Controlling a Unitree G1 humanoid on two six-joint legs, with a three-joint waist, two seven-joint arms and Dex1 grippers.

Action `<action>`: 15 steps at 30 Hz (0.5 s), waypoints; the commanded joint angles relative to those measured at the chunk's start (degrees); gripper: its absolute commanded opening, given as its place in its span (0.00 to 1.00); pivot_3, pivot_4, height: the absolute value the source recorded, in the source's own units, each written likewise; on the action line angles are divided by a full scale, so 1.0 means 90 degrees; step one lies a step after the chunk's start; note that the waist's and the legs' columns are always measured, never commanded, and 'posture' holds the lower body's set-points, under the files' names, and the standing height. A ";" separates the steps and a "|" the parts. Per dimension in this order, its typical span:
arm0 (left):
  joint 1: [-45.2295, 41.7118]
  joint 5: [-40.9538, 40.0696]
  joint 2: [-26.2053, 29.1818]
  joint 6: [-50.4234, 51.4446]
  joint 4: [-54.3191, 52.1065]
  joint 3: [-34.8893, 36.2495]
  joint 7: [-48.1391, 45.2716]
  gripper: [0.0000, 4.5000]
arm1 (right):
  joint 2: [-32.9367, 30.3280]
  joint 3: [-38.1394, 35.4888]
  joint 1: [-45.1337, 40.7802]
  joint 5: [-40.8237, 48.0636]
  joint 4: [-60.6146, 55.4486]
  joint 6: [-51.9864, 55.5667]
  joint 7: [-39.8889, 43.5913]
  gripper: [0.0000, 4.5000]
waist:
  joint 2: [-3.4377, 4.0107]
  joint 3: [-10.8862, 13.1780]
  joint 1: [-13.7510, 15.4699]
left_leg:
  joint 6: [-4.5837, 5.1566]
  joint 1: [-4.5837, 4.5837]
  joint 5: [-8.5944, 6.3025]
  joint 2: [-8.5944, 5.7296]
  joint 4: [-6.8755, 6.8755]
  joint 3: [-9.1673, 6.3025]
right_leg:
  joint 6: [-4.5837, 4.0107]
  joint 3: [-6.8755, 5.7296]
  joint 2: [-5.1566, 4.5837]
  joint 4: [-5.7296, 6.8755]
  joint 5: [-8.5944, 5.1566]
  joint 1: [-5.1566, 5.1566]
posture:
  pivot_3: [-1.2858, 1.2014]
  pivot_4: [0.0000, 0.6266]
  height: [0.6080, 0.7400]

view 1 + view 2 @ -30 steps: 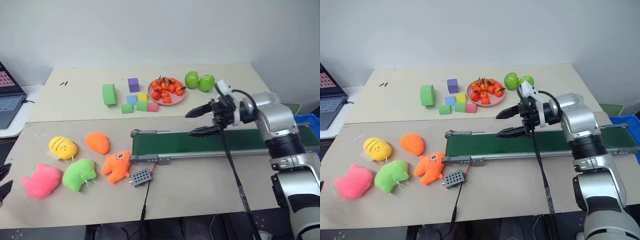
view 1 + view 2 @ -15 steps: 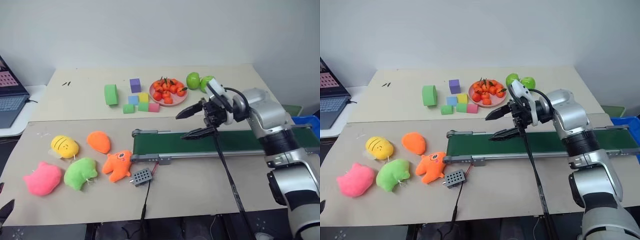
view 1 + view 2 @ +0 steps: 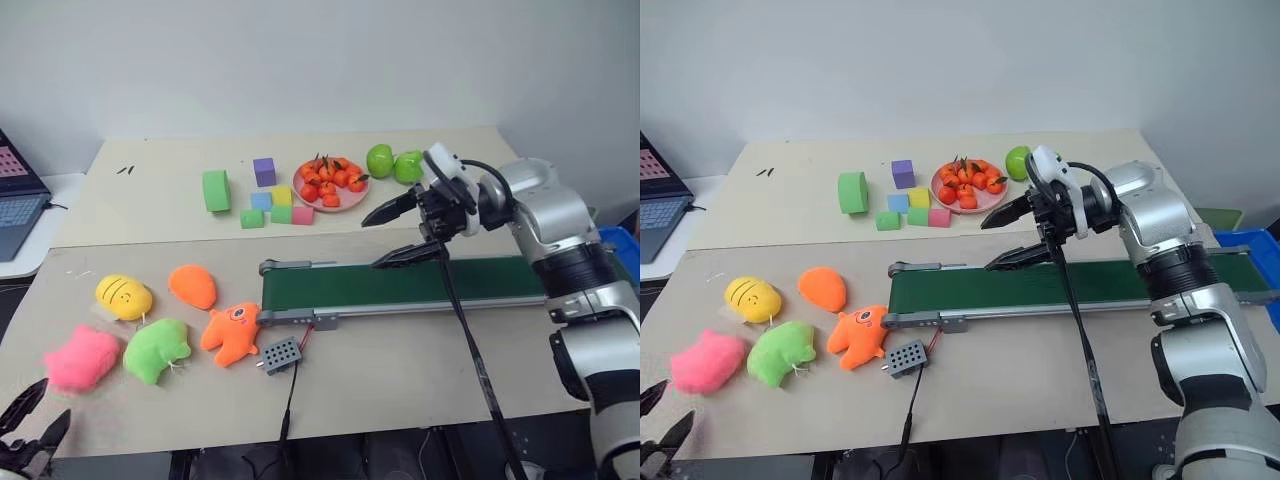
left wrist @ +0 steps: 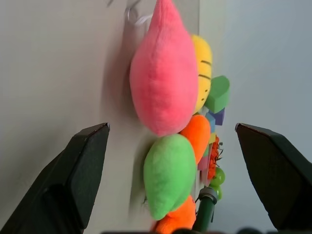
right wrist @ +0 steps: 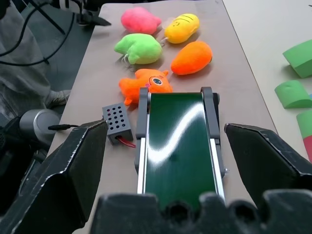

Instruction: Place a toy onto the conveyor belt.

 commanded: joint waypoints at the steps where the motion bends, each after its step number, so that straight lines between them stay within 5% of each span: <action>1: 0.0275 -0.0330 0.0028 -0.0336 -0.0094 -0.0100 0.0028 0.98 | -0.0111 -0.0020 -0.0200 0.0116 -0.0028 -0.0161 0.0324 1.00 | 0.0001 0.0001 0.0004 | 0.0001 0.0000 0.0000 -0.0001 0.0000 0.0002 | 0.0000 0.0002 -0.0001 0.0001 0.0000 0.0000 | 0.52 0.24 1.00; 15: 0.0399 -0.0204 -0.0363 -0.1815 0.0610 -0.1457 -0.0555 0.98 | -0.0334 0.0059 -0.0589 0.0070 -0.0045 0.0010 0.0324 1.00 | 0.0001 0.0001 0.0016 | 0.0005 -0.0001 -0.0003 0.0000 -0.0003 0.0016 | -0.0001 0.0005 0.0000 -0.0027 0.0000 0.0000 | 0.52 0.24 1.00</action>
